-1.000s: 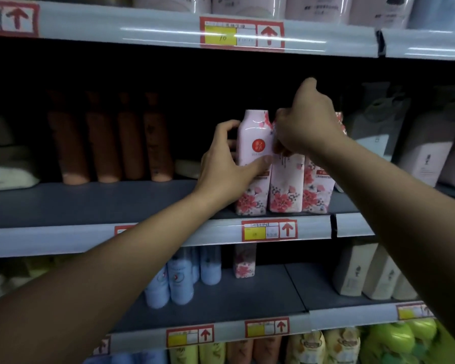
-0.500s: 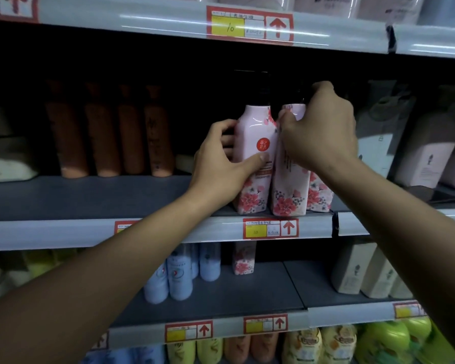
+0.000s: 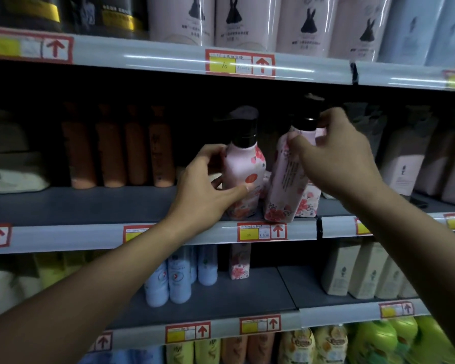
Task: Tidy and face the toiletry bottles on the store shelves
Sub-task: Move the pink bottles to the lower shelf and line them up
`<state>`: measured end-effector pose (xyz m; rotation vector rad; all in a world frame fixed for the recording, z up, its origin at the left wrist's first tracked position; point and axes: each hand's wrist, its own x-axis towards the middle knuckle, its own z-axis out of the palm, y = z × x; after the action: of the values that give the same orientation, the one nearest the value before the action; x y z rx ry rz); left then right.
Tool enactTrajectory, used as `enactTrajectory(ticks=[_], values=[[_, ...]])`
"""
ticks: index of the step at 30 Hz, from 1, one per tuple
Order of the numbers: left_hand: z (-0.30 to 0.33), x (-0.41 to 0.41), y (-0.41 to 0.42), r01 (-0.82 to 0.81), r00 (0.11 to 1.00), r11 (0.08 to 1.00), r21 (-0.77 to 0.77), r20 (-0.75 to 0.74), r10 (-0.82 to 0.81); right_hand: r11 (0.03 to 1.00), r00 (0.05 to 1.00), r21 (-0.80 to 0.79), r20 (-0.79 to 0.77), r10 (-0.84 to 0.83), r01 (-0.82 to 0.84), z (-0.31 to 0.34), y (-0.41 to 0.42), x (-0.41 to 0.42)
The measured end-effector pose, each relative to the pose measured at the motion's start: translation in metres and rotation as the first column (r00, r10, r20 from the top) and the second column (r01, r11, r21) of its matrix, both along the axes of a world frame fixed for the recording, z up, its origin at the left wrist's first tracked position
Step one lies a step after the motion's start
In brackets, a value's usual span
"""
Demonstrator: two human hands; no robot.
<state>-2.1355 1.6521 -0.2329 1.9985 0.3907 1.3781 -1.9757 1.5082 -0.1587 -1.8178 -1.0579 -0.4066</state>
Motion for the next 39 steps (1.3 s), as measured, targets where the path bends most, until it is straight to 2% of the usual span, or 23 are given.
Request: enactTrajectory(ticks=[5,9,13,17,21,30,35,39], values=[[-0.005,-0.011,-0.011,-0.094,0.996,0.993,0.064,0.007,0.094,0.995,0.994,-0.09,-0.101,0.038,-0.047,-0.016,-0.017,-0.013],[-0.011,-0.017,-0.021,-0.118,0.992,0.992,0.039,0.056,0.116,0.992,0.996,-0.115,-0.085,0.034,-0.043,-0.028,-0.03,-0.027],[-0.016,-0.03,-0.033,-0.128,0.986,0.992,-0.001,0.107,0.127,0.999,0.999,-0.038,-0.047,0.026,-0.028,-0.048,-0.043,-0.033],[-0.011,-0.045,-0.037,-0.143,0.979,0.99,0.006,0.145,0.141,0.998,0.989,0.028,-0.138,0.052,-0.049,-0.06,-0.056,-0.026],[-0.007,-0.062,-0.035,-0.183,0.981,0.983,0.01,0.075,0.182,0.998,0.979,0.024,-0.194,0.066,-0.063,-0.07,-0.071,-0.019],[-0.041,-0.081,-0.075,0.0,0.987,0.995,-0.101,-0.157,-0.016,0.996,0.975,-0.079,-0.221,0.032,-0.051,-0.111,-0.101,-0.023],[-0.07,-0.072,-0.091,0.126,0.976,0.944,-0.305,-0.129,-0.172,0.991,0.966,-0.116,-0.254,0.042,-0.073,-0.138,-0.115,-0.023],[-0.095,-0.067,-0.098,0.173,0.965,0.904,-0.392,-0.116,-0.235,0.986,0.955,-0.135,-0.293,0.051,-0.094,-0.162,-0.119,-0.021]])
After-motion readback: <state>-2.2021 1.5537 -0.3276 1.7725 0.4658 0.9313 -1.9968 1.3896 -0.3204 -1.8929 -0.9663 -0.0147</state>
